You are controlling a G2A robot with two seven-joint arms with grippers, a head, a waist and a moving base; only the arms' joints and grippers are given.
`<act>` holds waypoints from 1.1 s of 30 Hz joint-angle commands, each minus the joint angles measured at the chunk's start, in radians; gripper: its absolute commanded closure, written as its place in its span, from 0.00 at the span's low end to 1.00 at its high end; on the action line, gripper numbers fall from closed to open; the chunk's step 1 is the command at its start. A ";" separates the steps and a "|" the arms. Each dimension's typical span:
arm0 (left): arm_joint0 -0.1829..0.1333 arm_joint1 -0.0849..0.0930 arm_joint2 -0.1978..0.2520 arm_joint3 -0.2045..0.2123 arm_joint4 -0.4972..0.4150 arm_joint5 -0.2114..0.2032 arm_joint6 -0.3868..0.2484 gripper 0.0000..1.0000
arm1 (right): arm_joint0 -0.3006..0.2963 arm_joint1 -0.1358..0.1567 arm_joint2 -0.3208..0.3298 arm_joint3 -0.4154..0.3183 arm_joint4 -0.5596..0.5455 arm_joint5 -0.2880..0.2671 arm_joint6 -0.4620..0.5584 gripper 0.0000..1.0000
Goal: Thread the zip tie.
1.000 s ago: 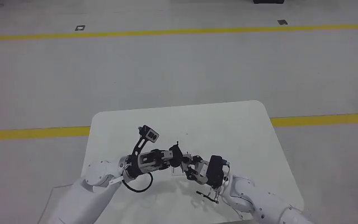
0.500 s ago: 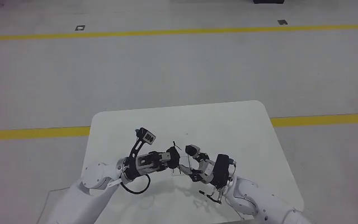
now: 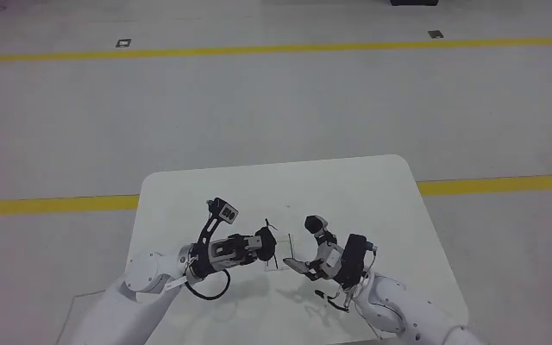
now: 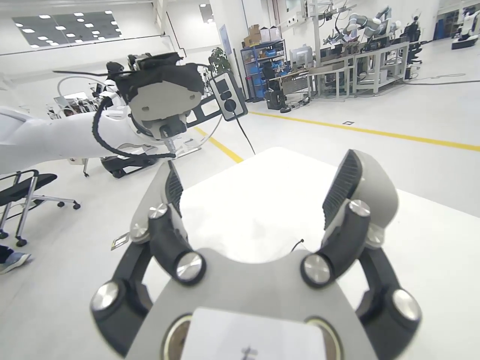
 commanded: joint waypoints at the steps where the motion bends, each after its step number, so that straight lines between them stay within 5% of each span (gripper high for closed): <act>1: -0.001 0.000 0.000 -0.001 0.005 -0.001 0.004 1.00 | 0.000 0.000 0.000 0.000 0.000 0.000 0.000 0.00; 5: -0.011 0.006 -0.013 -0.013 0.167 -0.046 0.014 1.00 | -0.021 0.002 0.030 0.010 0.032 0.000 -0.037 0.00; 12: 0.025 0.014 -0.060 -0.043 0.269 -0.063 0.041 1.00 | -0.097 0.040 0.091 0.011 0.103 0.000 -0.152 0.00; 21: 0.092 0.011 -0.149 -0.124 0.348 -0.063 0.067 1.00 | -0.133 0.103 0.123 0.003 0.177 0.000 -0.230 0.00; 33: 0.090 0.010 -0.148 -0.126 0.355 -0.062 0.077 1.00 | -0.132 0.105 0.124 0.007 0.172 0.000 -0.225 0.00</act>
